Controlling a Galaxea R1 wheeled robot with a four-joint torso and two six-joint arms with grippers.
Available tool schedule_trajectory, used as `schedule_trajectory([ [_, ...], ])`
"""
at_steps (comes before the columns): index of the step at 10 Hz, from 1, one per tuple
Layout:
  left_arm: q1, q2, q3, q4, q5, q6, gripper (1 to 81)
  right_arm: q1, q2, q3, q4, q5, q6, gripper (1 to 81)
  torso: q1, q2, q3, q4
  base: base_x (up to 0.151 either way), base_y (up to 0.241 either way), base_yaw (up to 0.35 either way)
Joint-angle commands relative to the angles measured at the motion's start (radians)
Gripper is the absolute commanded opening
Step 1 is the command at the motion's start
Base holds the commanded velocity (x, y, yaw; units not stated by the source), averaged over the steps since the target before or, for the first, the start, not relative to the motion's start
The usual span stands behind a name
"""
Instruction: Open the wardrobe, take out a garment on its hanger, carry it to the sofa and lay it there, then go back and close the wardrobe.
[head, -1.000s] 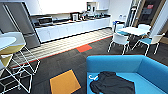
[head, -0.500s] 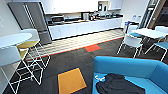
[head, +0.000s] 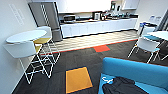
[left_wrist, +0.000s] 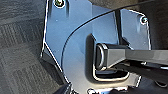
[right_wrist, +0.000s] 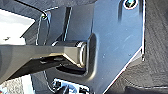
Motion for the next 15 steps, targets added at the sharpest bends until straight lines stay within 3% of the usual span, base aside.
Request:
schedule_trajectory([
  [1, -0.019, -0.018, 0.003, -0.009, 0.058, -0.003, 81.1, 0.007, 0.015, -0.05, -0.009, -0.053, 0.001, 81.1, 0.0, 0.0, 0.0, 0.0, 0.0, 0.0, 0.29],
  [7, -0.022, -0.004, -0.006, 0.001, 0.061, -0.003, 81.1, 0.007, 0.101, -0.167, -0.009, -0.059, 0.003, 81.1, 0.0, 0.0, 0.0, 0.0, 0.0, 0.0, 0.29],
  [15, -0.024, 0.041, -0.069, 0.008, 0.069, -0.002, 81.1, 0.005, 0.115, -0.187, -0.012, -0.059, 0.003, 81.1, 0.0, 0.0, 0.0, 0.0, 0.0, 0.0, 0.29],
])
